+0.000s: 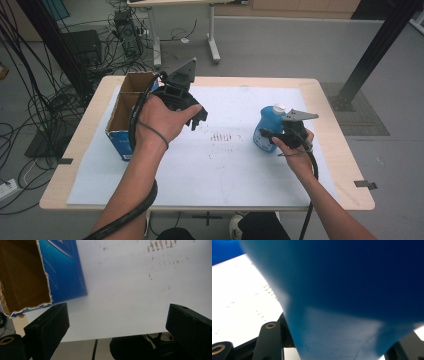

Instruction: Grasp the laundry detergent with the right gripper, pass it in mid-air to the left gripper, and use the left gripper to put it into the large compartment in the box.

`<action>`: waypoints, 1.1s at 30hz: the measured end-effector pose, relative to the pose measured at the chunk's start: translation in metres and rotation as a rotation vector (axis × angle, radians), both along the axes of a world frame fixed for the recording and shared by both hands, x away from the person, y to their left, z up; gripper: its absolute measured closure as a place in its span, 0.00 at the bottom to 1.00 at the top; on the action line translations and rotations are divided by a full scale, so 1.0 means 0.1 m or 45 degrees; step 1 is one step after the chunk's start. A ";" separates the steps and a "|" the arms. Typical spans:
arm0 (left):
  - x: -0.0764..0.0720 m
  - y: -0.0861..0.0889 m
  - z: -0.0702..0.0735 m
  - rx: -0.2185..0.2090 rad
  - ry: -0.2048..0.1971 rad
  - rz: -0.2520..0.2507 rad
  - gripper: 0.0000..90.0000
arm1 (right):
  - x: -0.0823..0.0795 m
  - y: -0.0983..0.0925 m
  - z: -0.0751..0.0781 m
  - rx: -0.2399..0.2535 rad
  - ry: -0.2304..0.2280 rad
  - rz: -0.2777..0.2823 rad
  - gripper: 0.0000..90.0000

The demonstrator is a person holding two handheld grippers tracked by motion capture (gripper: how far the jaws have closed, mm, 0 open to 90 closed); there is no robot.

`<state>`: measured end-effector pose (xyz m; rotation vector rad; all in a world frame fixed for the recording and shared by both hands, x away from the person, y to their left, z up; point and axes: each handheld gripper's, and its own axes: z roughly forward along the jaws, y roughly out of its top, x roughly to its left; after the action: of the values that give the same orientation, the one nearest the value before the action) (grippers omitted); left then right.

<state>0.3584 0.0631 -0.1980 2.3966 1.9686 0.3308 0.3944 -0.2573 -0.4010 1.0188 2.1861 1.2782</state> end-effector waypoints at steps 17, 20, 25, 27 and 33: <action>0.00 -0.02 0.01 0.000 0.001 -0.009 0.06 | -0.01 0.01 0.00 -0.014 -0.010 -0.002 0.47; 0.00 -0.02 0.01 0.003 -0.002 -0.008 0.06 | -0.01 0.01 0.00 -0.013 -0.017 -0.005 0.47; 0.00 -0.03 0.01 0.003 -0.003 -0.010 0.06 | -0.01 0.01 0.00 -0.014 -0.019 -0.001 0.47; 0.00 -0.03 0.01 0.002 -0.003 -0.008 0.06 | -0.01 0.00 -0.01 -0.012 -0.020 0.000 0.47; 0.00 -0.04 0.02 0.004 -0.005 -0.010 0.06 | -0.01 0.00 -0.01 -0.007 -0.023 -0.001 0.47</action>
<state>0.3584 0.0595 -0.1957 2.4030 1.9580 0.3378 0.3933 -0.2570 -0.4020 1.0020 2.1743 1.2760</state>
